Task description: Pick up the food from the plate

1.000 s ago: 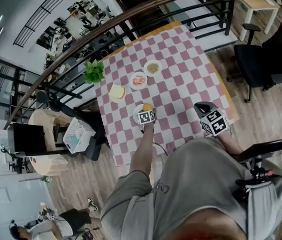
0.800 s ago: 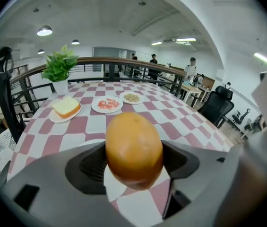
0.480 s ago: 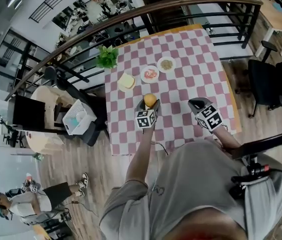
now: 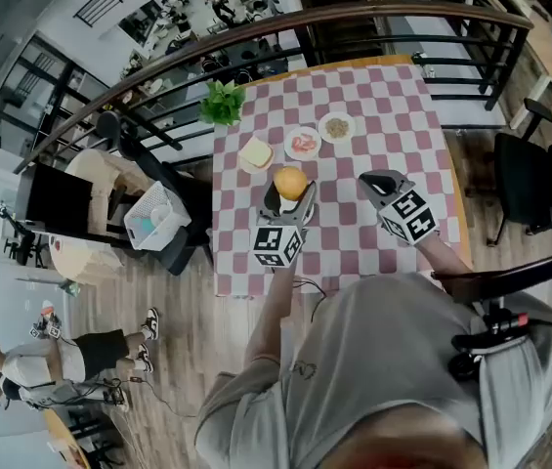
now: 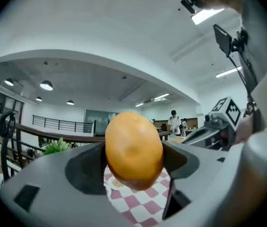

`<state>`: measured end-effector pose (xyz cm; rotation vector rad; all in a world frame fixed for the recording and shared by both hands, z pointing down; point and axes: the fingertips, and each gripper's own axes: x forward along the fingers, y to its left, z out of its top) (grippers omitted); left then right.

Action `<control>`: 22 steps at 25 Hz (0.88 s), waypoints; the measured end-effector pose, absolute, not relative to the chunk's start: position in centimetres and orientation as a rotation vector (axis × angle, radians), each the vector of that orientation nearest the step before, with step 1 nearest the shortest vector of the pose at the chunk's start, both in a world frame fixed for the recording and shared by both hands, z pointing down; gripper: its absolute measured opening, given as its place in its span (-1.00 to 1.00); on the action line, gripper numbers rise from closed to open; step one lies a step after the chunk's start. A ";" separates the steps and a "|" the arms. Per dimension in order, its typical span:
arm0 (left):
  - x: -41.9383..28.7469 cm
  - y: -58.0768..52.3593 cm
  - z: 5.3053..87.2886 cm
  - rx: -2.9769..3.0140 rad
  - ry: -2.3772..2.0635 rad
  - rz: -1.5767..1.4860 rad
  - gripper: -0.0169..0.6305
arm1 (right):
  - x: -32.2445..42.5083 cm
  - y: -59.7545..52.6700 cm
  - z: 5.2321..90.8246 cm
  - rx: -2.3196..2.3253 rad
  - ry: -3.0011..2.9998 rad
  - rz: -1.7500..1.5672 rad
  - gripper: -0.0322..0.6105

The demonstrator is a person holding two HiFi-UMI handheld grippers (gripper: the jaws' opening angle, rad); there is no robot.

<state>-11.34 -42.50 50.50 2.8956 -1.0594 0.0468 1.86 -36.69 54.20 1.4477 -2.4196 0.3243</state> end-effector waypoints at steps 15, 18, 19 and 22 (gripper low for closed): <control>-11.2 -36.0 34.0 3.145 -0.988 -0.341 0.16 | 1.2 -38.3 44.0 1.492 -2.597 0.121 -0.86; -11.1 -36.1 35.0 3.125 -0.965 -0.313 0.16 | 1.2 -37.9 44.2 1.488 -2.595 0.123 -0.86; -11.1 -36.1 35.1 3.121 -0.957 -0.316 0.16 | 1.2 -37.9 44.3 1.487 -2.594 0.121 -0.86; -10.8 -36.2 35.1 3.113 -0.940 -0.327 0.16 | 1.6 -37.7 44.5 1.499 -2.584 0.124 -0.86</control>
